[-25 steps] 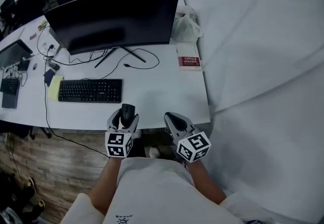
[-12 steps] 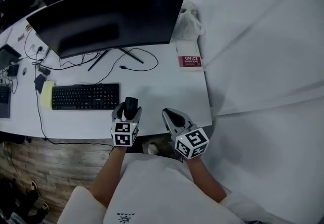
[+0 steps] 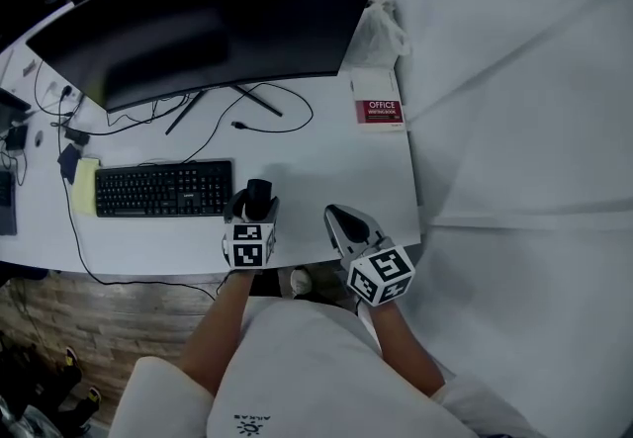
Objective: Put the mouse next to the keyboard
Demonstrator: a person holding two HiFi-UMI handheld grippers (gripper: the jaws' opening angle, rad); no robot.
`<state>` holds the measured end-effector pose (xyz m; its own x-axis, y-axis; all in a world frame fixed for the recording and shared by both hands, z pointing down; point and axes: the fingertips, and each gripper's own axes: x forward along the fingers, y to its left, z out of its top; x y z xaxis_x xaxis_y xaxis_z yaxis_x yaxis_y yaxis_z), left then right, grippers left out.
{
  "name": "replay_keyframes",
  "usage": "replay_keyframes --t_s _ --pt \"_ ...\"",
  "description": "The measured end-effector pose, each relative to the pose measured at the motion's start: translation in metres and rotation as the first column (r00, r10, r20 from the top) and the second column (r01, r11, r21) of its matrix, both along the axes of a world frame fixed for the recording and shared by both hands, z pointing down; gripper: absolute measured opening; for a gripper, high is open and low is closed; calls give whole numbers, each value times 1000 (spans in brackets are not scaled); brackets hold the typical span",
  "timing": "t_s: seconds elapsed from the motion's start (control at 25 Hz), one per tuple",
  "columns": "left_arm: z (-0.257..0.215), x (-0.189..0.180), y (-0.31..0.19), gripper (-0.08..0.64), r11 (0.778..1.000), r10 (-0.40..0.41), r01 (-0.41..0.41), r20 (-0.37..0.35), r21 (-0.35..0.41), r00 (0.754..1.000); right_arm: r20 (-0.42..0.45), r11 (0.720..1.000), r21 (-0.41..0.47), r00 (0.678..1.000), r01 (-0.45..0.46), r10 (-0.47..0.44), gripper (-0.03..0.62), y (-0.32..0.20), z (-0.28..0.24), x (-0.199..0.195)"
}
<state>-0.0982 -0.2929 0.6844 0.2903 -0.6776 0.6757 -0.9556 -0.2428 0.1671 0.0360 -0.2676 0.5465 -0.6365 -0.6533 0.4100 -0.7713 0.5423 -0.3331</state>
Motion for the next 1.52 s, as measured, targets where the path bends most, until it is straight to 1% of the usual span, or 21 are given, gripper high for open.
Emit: replay_keyframes --t_s 0.48,0.84,1.08,1.28,1.52 --pt "24 0 -24 305 998 -30 30 4 -64 1000 -24 999 -37 1000 -16 15 18 -14 12 1" --pt "37 -4 -25 307 993 -66 67 13 -99 998 -38 998 -55 999 -21 19 18 -13 18 -2" --pt "45 -6 -28 307 991 -88 90 22 -103 996 -53 998 -59 998 -34 31 18 -12 18 1" --pt "51 -3 -26 307 984 -100 105 44 -141 994 -66 997 -64 997 -50 45 18 -10 18 6" --pt "51 0 -29 307 986 -103 111 70 -123 992 -75 996 -70 996 -60 55 18 -5 19 11"
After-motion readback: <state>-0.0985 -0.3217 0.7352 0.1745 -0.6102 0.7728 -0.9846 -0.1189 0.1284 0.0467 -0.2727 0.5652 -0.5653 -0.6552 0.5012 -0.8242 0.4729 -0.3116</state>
